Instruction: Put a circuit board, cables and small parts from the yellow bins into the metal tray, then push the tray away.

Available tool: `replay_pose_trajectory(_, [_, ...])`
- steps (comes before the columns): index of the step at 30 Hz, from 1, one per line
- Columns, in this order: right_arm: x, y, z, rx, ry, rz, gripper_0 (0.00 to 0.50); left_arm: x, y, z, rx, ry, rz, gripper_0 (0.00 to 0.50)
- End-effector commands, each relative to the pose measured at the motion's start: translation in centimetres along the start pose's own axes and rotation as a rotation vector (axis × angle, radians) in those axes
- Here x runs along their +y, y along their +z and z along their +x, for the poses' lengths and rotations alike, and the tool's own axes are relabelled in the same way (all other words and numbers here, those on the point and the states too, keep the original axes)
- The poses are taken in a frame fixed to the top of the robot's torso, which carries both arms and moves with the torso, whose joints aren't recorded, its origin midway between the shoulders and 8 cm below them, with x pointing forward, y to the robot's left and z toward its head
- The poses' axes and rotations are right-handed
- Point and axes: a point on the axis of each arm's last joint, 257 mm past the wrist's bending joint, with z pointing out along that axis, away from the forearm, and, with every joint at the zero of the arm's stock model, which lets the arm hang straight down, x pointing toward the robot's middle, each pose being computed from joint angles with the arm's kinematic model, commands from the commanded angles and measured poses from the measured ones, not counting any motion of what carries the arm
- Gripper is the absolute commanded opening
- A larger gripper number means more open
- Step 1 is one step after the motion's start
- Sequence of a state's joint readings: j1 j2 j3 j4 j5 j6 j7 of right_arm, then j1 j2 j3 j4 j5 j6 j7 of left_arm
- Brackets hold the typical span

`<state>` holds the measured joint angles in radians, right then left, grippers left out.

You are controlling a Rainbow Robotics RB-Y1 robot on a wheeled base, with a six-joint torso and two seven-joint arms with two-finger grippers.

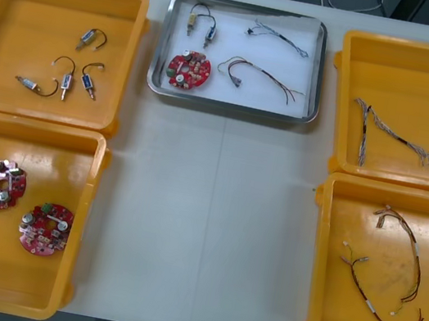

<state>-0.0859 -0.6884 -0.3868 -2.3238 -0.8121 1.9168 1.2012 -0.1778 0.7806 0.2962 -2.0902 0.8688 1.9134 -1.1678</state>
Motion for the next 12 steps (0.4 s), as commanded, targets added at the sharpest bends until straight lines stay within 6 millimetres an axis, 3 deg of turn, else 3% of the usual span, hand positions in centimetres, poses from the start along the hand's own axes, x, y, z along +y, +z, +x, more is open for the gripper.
replay_pose_trajectory(1, [-0.81, -0.99, -0.17, -0.022, -0.029, 0.023, 0.500, 1.43, -1.45, -0.43, -0.025, 0.092, -0.041, 0.500])
replay_pose_trajectory(12, [-0.81, -0.99, -0.17, -0.022, -0.029, 0.023, 0.500, 1.43, -1.45, -0.43, -0.025, 0.092, -0.041, 0.500])
